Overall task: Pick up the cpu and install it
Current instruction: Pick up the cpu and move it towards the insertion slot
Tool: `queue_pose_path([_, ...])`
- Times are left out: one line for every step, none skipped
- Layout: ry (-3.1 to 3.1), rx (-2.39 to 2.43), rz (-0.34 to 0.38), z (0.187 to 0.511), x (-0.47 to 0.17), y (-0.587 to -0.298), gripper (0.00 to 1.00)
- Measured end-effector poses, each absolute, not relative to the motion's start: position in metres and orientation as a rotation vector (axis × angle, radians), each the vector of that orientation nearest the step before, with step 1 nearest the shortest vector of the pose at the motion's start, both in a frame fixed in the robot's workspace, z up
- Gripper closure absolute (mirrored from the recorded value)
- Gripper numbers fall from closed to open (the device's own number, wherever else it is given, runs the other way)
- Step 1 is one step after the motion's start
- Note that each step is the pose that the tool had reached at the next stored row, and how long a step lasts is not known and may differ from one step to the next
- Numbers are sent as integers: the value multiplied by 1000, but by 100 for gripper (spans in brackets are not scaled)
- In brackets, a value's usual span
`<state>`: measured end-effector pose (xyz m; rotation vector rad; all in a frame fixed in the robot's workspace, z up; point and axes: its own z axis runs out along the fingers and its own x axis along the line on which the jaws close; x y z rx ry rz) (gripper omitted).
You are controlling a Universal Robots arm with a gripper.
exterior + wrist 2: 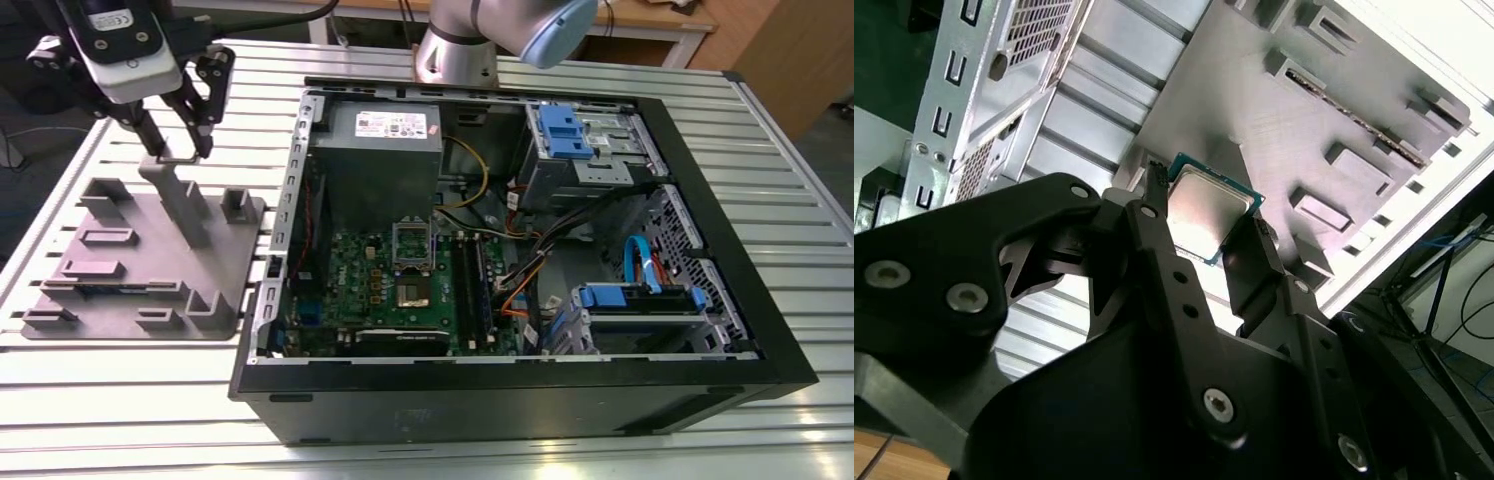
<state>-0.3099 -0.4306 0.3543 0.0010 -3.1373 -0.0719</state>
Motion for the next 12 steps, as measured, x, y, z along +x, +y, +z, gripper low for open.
queue_pose_path([-3137, 1, -72, 354, -309, -431, 53])
queue_pose_path([-3137, 1, -72, 354, -309, -431, 53])
queue_pose_path([-3137, 1, -72, 354, -309, -431, 53])
queue_pose_path([-3137, 1, -72, 354, -308, -431, 53])
queue_pose_path([-3137, 1, -72, 354, -308, -431, 53])
queue_pose_path([-3137, 1, -72, 354, -308, -431, 53])
queue_pose_path([-3137, 1, -72, 354, -307, -431, 53])
queue_pose_path([-3137, 1, -72, 354, -307, -431, 53])
queue_pose_path([-3137, 1, -72, 354, -307, -431, 53])
queue_pose_path([-3137, 1, -72, 354, -307, -431, 53])
queue_pose_path([-3137, 1, -72, 354, -306, -431, 53])
queue_pose_path([-3137, 1, -72, 354, -306, -431, 53])
